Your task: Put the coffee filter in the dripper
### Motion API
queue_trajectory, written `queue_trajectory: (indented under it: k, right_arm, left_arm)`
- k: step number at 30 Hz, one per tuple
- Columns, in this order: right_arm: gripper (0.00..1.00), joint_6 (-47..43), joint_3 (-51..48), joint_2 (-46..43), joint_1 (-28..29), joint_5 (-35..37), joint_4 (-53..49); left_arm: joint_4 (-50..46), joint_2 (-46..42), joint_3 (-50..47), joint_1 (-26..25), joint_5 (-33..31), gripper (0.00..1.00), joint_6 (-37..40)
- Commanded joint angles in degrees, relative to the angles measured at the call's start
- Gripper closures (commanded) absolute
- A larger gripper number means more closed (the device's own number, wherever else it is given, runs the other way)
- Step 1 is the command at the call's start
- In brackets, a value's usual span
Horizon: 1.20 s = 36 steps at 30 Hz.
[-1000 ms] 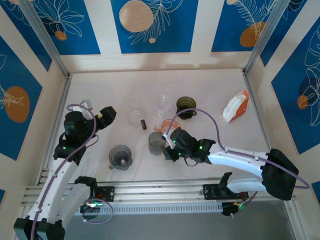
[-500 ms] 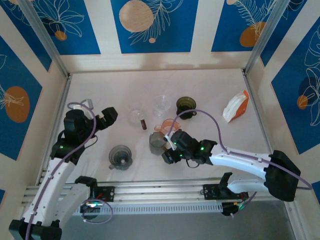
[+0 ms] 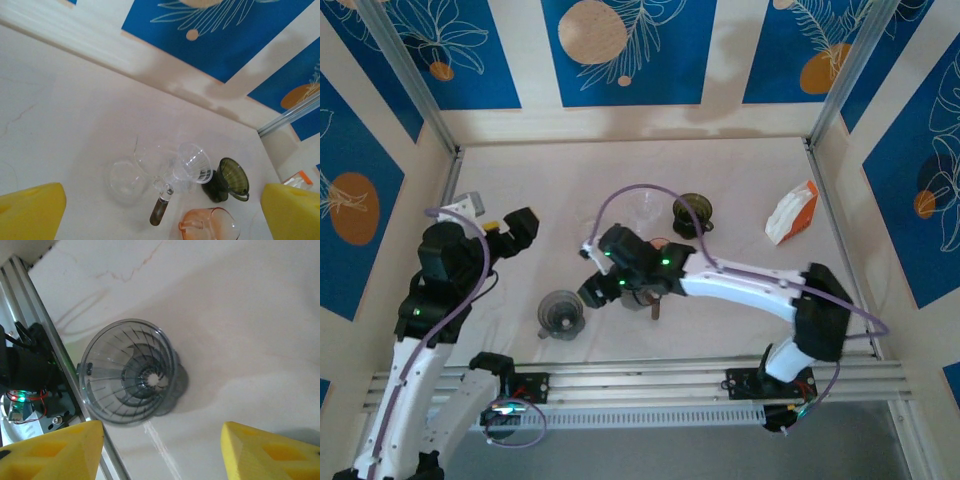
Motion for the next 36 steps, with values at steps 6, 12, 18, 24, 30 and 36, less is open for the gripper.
queue_trajectory:
  k: [6,12,18,24,30,36]
  right_arm:
    - [0.36,-1.20,9.96,13.73,0.50,-4.64,-3.03]
    - [0.44,-1.32,12.90,18.55,0.95,-6.34,-4.27]
    - [0.67,-1.32,13.97,20.27,1.01,-6.24,-4.83]
    - [0.89,-1.41,14.48,19.27,1.02,-6.93,-4.31]
    - [1.00,-0.83,12.69,13.08,0.17,-7.73,-4.75]
    - [1.00,0.50,10.27,2.01,-3.23,-8.52,-11.35]
  left_arm:
    - [-3.01,-2.47,1.13,-0.38,-1.56,0.00,1.70]
    - [-2.92,-3.00,0.09,-0.40,-1.78,0.00,1.61]
    - [-2.74,-2.91,-0.61,-0.39,-0.96,0.00,1.46]
    - [-2.65,-2.83,-0.82,-0.45,-0.95,0.00,1.46]
    - [-2.61,-2.52,-0.26,-0.38,-1.26,0.00,1.91]
    - [-1.85,-2.58,0.28,-0.45,-1.58,0.00,2.21]
